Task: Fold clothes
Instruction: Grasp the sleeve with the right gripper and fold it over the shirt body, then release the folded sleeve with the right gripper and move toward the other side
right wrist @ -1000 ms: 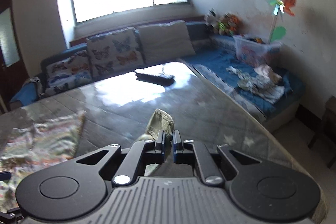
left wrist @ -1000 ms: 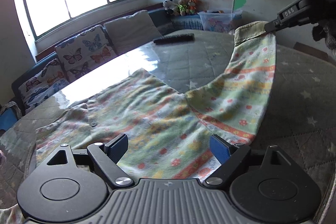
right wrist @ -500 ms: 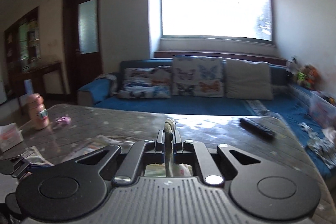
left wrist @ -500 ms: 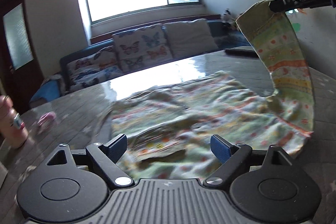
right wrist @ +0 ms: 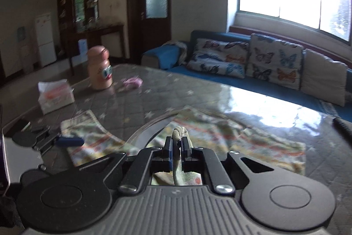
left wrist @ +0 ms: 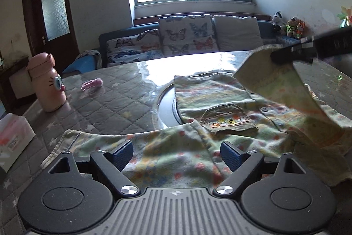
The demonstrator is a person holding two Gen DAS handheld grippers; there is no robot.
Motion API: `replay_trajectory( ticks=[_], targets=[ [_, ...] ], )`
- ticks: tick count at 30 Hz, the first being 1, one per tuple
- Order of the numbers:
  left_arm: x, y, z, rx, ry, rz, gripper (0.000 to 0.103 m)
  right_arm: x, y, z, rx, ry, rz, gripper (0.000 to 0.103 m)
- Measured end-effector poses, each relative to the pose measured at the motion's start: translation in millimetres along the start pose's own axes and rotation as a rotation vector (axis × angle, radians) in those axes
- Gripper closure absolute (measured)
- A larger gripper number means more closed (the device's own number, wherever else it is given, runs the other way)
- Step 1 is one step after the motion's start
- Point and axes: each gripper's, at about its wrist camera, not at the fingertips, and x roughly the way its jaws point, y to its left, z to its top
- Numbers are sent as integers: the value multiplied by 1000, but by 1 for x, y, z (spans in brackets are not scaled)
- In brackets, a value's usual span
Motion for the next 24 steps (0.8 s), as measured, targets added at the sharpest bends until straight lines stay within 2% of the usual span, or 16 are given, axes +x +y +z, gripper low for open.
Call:
replay_trajectory(
  ticks=[3,6,9,13,20,24],
  targets=[
    [2,1,2,-7,0,4,15,6,9,-11,-19,38,38,95],
    [4,0,4,-7,-3,7,15,4,7,-23,0,60,69,86],
    [5,-2,8,-6,-8,5,15,-7,0,-34,-4,74,65,85],
    [4,-9,13,-2,-16,-7,15,-18,-16,-49,-3,112,28,85],
    [6,-33,23,33,-25,-68,15,-33,-74,-98,124,200,-109,85],
    [15,-48,23,64,-7,-87,15,-38,-93,-119,171,233,-158,86]
  ],
)
